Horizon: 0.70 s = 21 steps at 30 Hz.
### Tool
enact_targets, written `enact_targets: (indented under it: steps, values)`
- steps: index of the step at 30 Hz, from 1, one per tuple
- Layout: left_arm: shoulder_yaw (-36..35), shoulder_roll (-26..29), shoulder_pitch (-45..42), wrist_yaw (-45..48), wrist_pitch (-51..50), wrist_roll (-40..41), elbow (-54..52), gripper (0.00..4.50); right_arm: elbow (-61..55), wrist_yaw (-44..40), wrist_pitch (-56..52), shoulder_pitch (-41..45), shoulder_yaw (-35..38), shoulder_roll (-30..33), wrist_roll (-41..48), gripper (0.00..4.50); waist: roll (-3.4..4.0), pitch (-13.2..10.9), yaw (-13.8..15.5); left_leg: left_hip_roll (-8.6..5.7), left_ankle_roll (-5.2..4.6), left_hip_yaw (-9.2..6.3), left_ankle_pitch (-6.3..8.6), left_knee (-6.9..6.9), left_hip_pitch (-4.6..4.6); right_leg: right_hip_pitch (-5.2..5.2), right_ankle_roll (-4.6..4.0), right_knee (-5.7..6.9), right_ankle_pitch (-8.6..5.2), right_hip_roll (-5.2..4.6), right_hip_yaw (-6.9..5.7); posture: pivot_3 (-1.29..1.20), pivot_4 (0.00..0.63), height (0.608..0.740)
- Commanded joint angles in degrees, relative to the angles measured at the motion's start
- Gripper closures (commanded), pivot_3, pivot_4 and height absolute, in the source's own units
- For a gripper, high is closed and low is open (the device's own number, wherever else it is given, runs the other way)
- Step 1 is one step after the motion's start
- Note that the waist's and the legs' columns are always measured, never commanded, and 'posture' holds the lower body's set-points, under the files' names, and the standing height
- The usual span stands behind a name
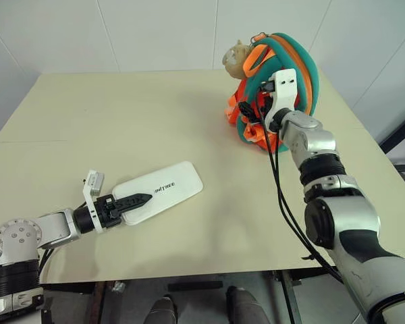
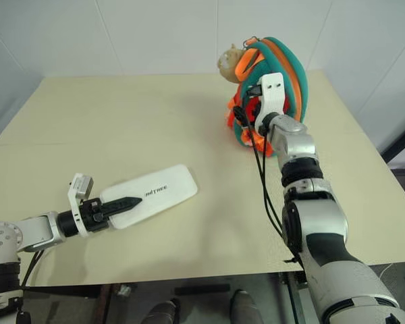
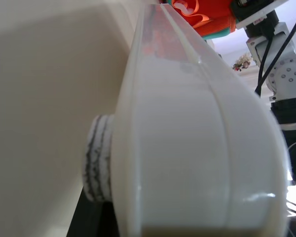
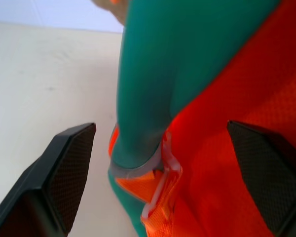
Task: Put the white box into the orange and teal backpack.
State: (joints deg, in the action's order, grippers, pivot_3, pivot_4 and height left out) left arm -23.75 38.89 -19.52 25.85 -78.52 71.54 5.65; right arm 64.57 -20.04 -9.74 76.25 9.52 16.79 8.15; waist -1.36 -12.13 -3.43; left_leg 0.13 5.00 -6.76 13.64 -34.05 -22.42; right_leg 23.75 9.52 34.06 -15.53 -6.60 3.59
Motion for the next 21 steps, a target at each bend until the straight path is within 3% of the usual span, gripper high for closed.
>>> enact_targets:
  steps: [1,7,10,13,21]
  values:
    - [-2.1,0.0,-0.2,1.0,0.7,0.4,-0.4,3.14,6.0,0.2,6.8,3.6,2.7,-1.3,1.0,0.00,0.00,0.0,-0.1,0.00,0.07,0.00,-0.03,0.00,-0.02,0.00,0.01,-0.03,-0.01,0.00,0.00,0.00,0.150,0.740]
    - [-2.4,-0.9,0.4,0.3,1.0,0.4,-1.3,3.14,10.8,-0.7,12.9,6.1,5.1,-4.8,1.4,0.00,0.01,0.0,-0.7,0.00,0.16,0.00,-0.07,0.04,-0.05,0.01,0.05,-0.05,-0.03,0.00,0.00,0.00,0.150,0.740]
    - [-2.4,-1.4,0.3,-0.1,1.3,0.3,-1.7,3.14,11.6,-2.1,15.8,6.0,2.2,-6.5,-2.7,0.00,0.01,0.0,-1.3,0.00,0.18,0.00,-0.08,0.03,-0.03,0.01,0.05,0.01,-0.03,0.00,0.00,0.00,0.150,0.740]
    - [-3.4,-2.0,0.1,-1.0,1.7,0.9,-2.0,3.14,11.9,-3.8,17.9,6.2,2.1,-8.9,-3.2,0.63,0.01,0.0,-1.6,0.00,0.21,0.00,-0.10,0.02,0.01,0.01,0.05,0.08,-0.03,0.01,0.01,0.00,0.150,0.740]
    - [-4.6,-3.3,1.8,-3.1,1.8,1.9,-3.9,3.14,12.2,-3.2,19.7,4.9,2.2,-11.3,-5.4,3.41,0.01,0.0,-1.7,0.05,0.32,-0.02,-0.16,0.00,0.04,0.04,0.04,0.24,-0.04,0.04,0.01,0.00,0.150,0.740]
